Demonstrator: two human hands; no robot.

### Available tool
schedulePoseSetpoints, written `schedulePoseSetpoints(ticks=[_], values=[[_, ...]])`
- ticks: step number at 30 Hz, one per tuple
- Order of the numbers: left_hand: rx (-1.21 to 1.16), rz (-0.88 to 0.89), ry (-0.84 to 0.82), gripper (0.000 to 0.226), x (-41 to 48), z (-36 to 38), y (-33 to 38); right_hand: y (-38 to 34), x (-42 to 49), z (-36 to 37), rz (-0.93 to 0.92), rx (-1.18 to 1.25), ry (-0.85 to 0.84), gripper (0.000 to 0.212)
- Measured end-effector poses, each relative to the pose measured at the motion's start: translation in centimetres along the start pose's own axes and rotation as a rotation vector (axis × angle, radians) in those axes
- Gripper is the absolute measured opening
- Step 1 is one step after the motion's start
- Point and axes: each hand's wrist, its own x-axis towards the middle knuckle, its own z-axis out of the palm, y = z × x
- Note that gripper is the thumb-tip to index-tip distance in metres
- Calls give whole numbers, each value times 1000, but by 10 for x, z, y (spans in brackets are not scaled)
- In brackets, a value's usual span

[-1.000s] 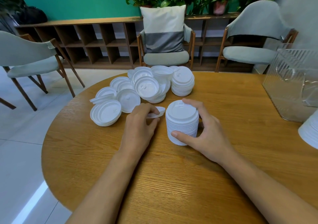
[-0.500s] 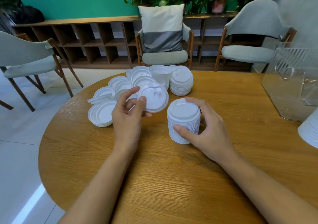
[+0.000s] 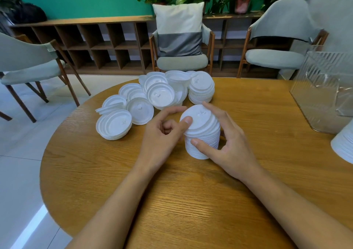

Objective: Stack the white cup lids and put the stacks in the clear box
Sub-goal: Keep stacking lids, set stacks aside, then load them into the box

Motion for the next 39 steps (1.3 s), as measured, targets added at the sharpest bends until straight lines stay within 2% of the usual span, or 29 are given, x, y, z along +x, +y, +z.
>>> schedulePoseSetpoints(ticks=[3,6,9,11,16,21,28,33,39], values=[[77,39,4,36,-1,-3,0,1,0,1,6,0,6,79],[59,61,-173,60,-2,-8,1,0,-1,1,9,10,-18,79],[-74,52,-304,69,-2,-9,4,-1,-2,1,10,20,-47,80],[-112,47,-288,68,-2,-9,5,-2,-2,2,11,23,-39,81],[-6,76,-137,67,-1,-3,0,-6,-2,4,32,76,-26,92],[81,122,-34,59,-3,7,-1,-7,-1,6,0,61,-27,83],[23,97,-125,56,-6,3,-1,-6,-1,5,33,79,-35,85],[84,131,-15,53,-7,7,1,-6,-2,6,49,102,-33,89],[102,112,-55,60,-7,6,-1,-6,-2,5,28,65,-48,78]])
